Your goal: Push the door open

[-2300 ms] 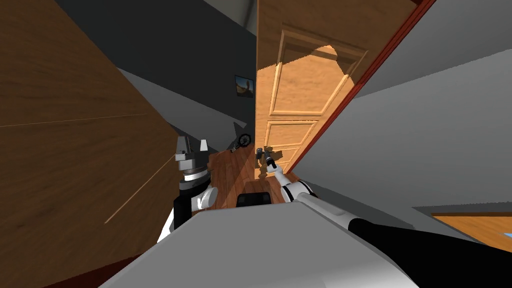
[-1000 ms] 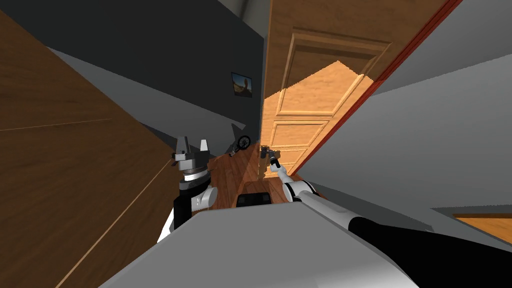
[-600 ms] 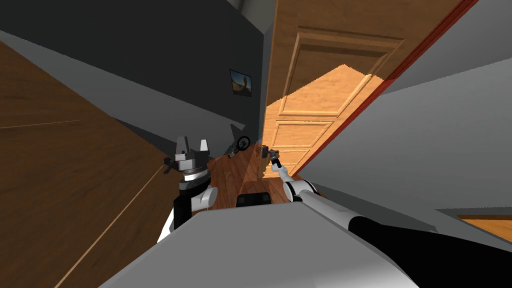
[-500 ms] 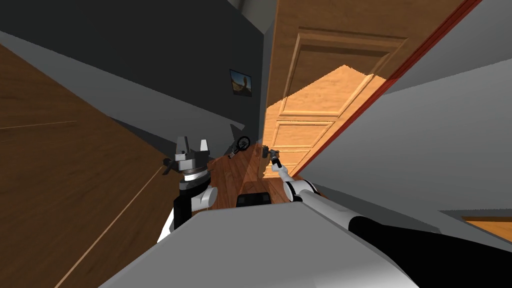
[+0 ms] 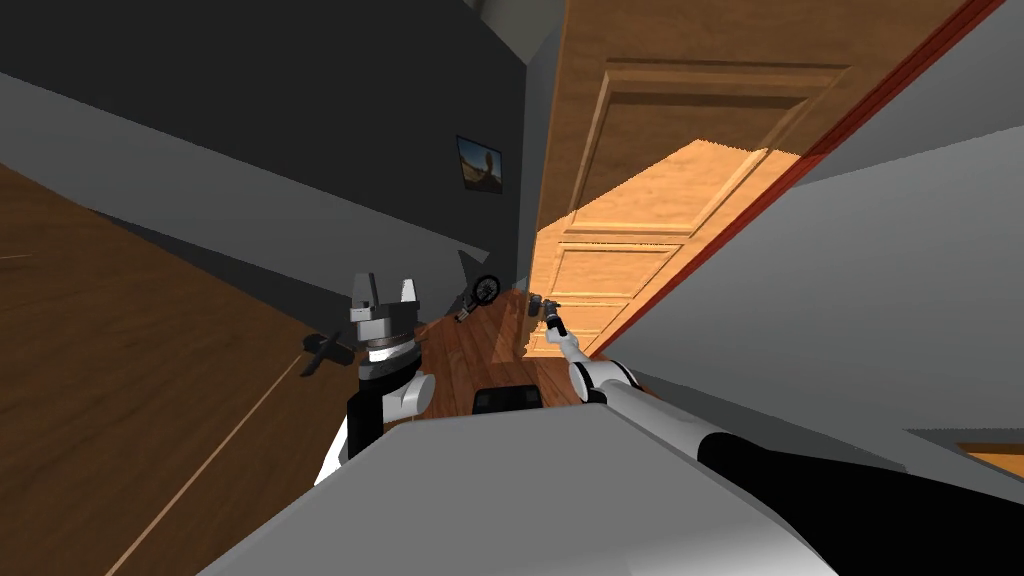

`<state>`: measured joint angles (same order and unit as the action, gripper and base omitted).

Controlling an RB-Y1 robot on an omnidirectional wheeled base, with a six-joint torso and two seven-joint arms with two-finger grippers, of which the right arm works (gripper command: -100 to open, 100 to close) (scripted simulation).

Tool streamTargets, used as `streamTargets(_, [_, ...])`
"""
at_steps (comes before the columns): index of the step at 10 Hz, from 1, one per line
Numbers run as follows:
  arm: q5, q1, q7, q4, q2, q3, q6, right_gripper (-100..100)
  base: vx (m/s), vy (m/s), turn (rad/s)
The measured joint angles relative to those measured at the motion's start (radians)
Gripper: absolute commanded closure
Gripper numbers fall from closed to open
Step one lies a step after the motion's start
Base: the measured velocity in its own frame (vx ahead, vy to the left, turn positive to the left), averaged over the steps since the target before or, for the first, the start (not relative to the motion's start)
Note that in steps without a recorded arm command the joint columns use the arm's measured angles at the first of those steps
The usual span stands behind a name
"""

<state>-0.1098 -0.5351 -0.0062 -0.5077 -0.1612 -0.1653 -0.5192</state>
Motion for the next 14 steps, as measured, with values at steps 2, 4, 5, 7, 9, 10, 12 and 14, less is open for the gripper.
streamTargets(2, [-0.008,0.003,0.009,-0.012,-0.011,-0.02,0.008,100,0.16,0.108,-0.06])
streamTargets(4, [-0.015,0.016,0.014,-0.027,-0.021,-0.037,0.019,100,0.184,0.119,-0.067])
streamTargets(5, [-0.019,0.011,0.017,-0.012,-0.027,-0.046,0.013,100,0.194,0.1,-0.05])
streamTargets(7, [-0.023,0.015,0.021,-0.019,-0.035,-0.057,0.011,100,0.109,0.048,-0.051])
streamTargets(9, [-0.03,0.013,0.026,0.002,-0.044,-0.071,0.002,100,0.168,0.075,-0.055])
streamTargets(10, [-0.033,0.011,0.027,0.013,-0.049,-0.078,-0.001,100,0.116,0.033,-0.022])
streamTargets(12, [-0.038,0.031,0.038,-0.029,-0.047,-0.092,0.018,100,0.147,0.065,-0.041])
streamTargets(14, [-0.045,0.034,0.043,-0.026,-0.056,-0.108,0.018,100,0.178,0.087,-0.059])
